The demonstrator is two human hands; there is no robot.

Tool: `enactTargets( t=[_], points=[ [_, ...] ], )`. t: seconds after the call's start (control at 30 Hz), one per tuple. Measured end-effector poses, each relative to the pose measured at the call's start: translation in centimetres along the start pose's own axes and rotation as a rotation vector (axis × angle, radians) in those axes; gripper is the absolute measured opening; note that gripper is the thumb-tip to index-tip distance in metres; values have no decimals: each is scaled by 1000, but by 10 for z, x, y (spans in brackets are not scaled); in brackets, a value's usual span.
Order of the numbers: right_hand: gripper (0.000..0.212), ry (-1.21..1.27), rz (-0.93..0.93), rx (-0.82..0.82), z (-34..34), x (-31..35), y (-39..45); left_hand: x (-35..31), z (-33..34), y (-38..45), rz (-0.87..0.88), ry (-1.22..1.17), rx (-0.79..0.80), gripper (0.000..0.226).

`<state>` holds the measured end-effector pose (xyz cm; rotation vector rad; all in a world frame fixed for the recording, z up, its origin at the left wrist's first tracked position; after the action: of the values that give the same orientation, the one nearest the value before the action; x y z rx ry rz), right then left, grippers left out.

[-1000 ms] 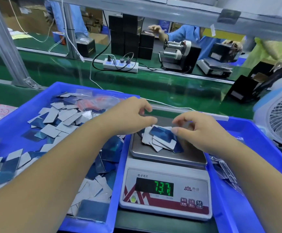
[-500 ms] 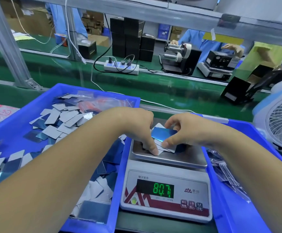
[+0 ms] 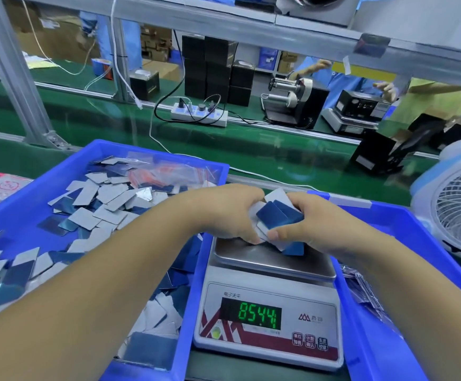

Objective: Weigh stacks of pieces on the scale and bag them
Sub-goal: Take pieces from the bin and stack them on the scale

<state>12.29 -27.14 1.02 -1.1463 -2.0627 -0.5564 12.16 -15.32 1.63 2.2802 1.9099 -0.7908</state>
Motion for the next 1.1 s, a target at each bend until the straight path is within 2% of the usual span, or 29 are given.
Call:
enactTargets(
  t=[0.07, 0.17, 0.23, 0.37, 0.5, 0.63, 0.73, 0.8, 0.93, 1.1],
  points=[
    [33, 19, -91, -57, -3, 8, -3, -4, -2, -1, 50, -93, -41, 34],
    [35, -229, -251, -208, -23, 27, -7, -4, -6, -2, 89, -302, -89, 28],
    [40, -361, -287, -234, -25, 33, -8, -6, -4, -5, 116, -411, -89, 34],
    [48, -340, -251, -156, -7, 22, -5, -9, 11, -5, 108, -359, -70, 48],
    [37, -373, -325, -244, -14, 27, -4, -12, 10, -6, 137, -387, -93, 57],
    [36, -388, -346, -308, -22, 30, -5, -15, 7, -5, 174, -413, -150, 65],
    [43, -411, -299, -228, -15, 23, -3, -9, 11, -1, 144, -387, -128, 68],
    [40, -400, -298, -188, -10, 21, -4, -7, 14, -1, 134, -377, -114, 67],
    [36, -369, -319, -171, -9, 23, -8, -10, 13, -3, 151, -358, -121, 67],
    [44, -359, -353, -184, -7, 33, -8, -13, 13, -4, 157, -404, -119, 72]
  ],
)
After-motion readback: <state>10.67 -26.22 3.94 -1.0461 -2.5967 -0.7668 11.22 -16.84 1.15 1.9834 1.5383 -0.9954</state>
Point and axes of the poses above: each hand's wrist, its own y-axis towards the middle knuckle, its own z-axis out of the palm, x = y × z, the point moved 10 cm from there along y, towards the middle knuckle, and after that the axes turned 14 degrees about -z, right-handed, at the moved point
